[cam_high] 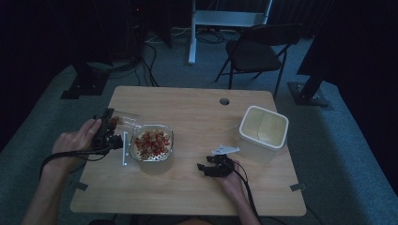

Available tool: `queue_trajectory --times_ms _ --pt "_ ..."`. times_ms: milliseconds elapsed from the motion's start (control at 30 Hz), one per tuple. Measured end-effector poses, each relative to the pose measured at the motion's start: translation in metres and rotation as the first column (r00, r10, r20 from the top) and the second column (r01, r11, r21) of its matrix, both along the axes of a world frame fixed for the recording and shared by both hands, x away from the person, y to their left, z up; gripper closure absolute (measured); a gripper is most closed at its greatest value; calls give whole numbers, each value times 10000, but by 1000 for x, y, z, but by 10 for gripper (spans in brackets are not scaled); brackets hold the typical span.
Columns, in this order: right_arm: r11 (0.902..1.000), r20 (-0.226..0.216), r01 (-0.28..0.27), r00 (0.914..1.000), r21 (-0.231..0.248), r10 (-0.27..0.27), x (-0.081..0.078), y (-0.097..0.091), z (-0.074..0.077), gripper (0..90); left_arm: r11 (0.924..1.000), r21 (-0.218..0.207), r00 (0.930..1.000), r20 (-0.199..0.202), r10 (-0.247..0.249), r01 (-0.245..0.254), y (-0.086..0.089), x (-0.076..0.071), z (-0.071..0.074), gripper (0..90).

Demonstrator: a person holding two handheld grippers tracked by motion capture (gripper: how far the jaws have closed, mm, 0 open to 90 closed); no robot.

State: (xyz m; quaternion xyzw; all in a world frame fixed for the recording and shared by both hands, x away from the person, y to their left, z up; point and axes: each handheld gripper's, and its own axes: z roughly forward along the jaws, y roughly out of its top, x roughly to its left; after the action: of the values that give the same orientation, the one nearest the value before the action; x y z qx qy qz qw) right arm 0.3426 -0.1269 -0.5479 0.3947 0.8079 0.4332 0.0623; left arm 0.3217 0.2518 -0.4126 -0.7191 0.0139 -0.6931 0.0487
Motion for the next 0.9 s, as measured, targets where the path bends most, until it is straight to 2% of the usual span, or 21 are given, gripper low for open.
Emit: queue_trajectory --times_ms 267,400,567,600,633,667,700,767,833,867,900 --pt "10000 13 -20 10000 26 20 0 0 0 395 9999 132 10000 0 10 -10 0 1 -2 429" --pt "10000 -11 -25 10000 64 25 1 0 0 395 10000 58 10000 -65 32 -32 0 1 -2 429" --pt "10000 5 -27 10000 57 27 0 0 0 394 9983 -569 9993 -370 73 -94 -2 0 -1 429" --pt "10000 4 -32 10000 61 32 1 0 0 395 9932 -1164 9978 -664 -17 -61 -3 1 2 429" --pt "10000 -23 -34 10000 86 34 1 0 0 394 9881 -1537 9968 -792 -54 -68 -3 1 3 429" --pt "10000 -37 -29 10000 84 29 1 0 0 391 9792 -2027 9951 -981 -110 -92 -3 2 5 429" --pt "10000 -41 10 10000 53 -9 1 -1 0 387 9650 -2624 9932 -1134 -280 -27 -4 3 8 429" --pt "9999 -60 99 9999 -96 -100 1 0 2 377 9369 -3495 9865 -1559 -495 -82 -5 3 15 429" --pt "9999 -21 78 10000 -77 -78 1 -1 4 377 9132 -4074 9781 -1950 -728 -133 -9 3 20 429" --pt "10000 81 83 9999 1 -83 0 -1 10 366 8727 -4877 9602 -2534 -1174 -220 -12 3 26 429" --pt "10000 167 72 9998 22 -73 -1 -1 14 356 8727 -4877 9602 -2534 -1174 -220 -12 3 26 429"
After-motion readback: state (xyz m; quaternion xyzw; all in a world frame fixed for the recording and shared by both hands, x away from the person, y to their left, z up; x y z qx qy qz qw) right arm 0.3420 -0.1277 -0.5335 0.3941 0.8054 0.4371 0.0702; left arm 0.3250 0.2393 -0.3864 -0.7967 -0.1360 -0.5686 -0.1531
